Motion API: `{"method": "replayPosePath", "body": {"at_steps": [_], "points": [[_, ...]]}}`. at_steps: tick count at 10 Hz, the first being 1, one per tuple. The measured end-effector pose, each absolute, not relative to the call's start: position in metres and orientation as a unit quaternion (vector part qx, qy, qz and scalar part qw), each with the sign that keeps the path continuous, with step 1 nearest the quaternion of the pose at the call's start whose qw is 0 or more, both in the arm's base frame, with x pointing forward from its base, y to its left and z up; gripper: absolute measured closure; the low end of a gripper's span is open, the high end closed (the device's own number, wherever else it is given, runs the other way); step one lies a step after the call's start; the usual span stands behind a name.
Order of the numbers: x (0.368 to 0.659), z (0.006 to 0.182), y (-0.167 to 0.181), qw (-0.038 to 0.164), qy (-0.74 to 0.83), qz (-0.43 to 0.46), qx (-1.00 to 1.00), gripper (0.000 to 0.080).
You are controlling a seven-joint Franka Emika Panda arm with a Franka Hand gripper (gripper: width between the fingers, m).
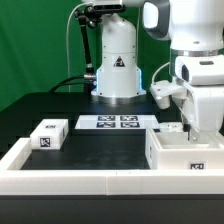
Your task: Assemble cabinet
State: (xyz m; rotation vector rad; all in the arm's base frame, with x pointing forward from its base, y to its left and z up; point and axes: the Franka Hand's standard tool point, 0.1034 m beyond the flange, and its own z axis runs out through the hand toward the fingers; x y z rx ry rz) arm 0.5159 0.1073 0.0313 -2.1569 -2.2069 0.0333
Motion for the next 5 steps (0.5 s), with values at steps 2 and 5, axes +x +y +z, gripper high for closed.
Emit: {"method": "replayPosePath", "body": {"at_steps": [2,5], "points": [[0.5159,0.0312,0.1066,0.028,-0.714,0.011,-0.699,0.0528],[0.5160,0.0311,0.1057,0.028,-0.714,0.011,-0.700,0.0012]]}}
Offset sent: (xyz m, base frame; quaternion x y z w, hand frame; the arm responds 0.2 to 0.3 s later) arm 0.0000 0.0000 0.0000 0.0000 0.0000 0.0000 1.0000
